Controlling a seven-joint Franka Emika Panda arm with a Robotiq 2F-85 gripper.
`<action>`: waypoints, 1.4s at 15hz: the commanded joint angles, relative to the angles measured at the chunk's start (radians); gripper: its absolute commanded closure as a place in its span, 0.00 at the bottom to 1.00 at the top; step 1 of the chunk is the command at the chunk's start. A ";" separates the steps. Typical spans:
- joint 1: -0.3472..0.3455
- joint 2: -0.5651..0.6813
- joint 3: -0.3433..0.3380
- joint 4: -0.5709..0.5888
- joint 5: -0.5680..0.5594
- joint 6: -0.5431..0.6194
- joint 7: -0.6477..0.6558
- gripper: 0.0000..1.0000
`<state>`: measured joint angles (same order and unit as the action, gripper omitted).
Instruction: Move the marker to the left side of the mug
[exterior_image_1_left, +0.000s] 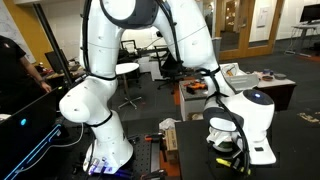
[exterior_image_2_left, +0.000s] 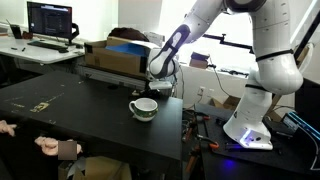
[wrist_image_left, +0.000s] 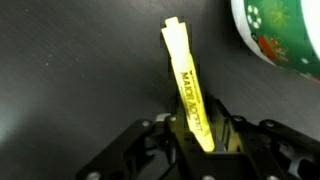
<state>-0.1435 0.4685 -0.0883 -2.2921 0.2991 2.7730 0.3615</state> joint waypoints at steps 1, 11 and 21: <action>0.028 -0.008 -0.025 -0.016 0.022 0.036 0.039 0.94; 0.051 -0.164 -0.085 -0.132 0.032 0.046 0.148 0.95; 0.108 -0.415 -0.173 -0.294 -0.134 0.117 0.323 0.95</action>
<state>-0.0726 0.1503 -0.2275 -2.5145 0.2490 2.8470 0.6006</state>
